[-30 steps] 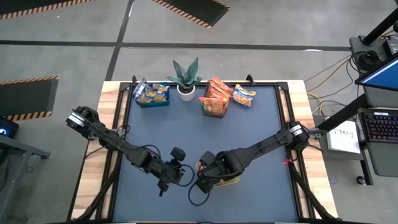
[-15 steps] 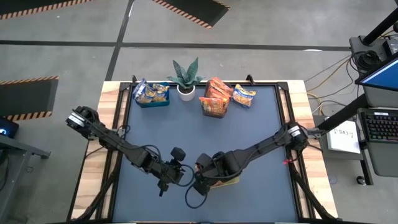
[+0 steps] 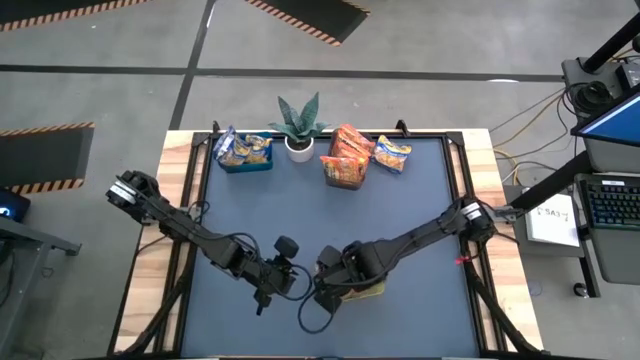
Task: Sort Maruchan noodles
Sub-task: Put the red bag into the yellow bin, then put the blue bag into the blue bin
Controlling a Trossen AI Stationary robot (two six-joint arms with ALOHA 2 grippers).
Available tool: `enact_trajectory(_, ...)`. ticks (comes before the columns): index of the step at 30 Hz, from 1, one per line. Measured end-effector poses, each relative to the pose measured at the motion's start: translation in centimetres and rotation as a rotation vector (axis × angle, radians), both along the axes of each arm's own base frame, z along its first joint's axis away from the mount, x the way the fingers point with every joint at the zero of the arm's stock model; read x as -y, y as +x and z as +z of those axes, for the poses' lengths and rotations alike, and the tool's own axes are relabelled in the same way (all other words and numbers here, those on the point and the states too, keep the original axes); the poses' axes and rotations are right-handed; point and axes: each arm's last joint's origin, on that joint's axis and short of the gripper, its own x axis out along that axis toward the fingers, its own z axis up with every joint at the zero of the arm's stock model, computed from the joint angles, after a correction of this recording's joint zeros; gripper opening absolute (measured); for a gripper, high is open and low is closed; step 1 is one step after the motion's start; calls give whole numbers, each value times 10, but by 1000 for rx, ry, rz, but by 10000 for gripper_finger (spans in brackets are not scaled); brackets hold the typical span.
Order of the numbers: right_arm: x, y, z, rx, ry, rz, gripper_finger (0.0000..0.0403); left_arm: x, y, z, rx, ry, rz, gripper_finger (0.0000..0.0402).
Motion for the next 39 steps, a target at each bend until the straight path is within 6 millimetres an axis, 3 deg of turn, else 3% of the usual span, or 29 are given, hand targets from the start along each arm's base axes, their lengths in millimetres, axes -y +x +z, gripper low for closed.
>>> enact_trajectory(8,21,-35,33,-127,-226,-88,9,-5,-4,3,-3,59,49,45)
enact_trajectory(16,74,-51,45,-238,-352,-79,8,-13,-18,25,47,-20,101,45)
enact_trajectory(24,134,-61,47,-168,-427,-52,8,-27,-46,23,111,-98,156,45)
enact_trajectory(33,190,-110,45,-14,-447,-173,8,-41,-68,28,164,-150,216,44)
enact_trajectory(39,213,-136,26,165,-494,-224,8,-41,-68,32,199,-156,232,44)
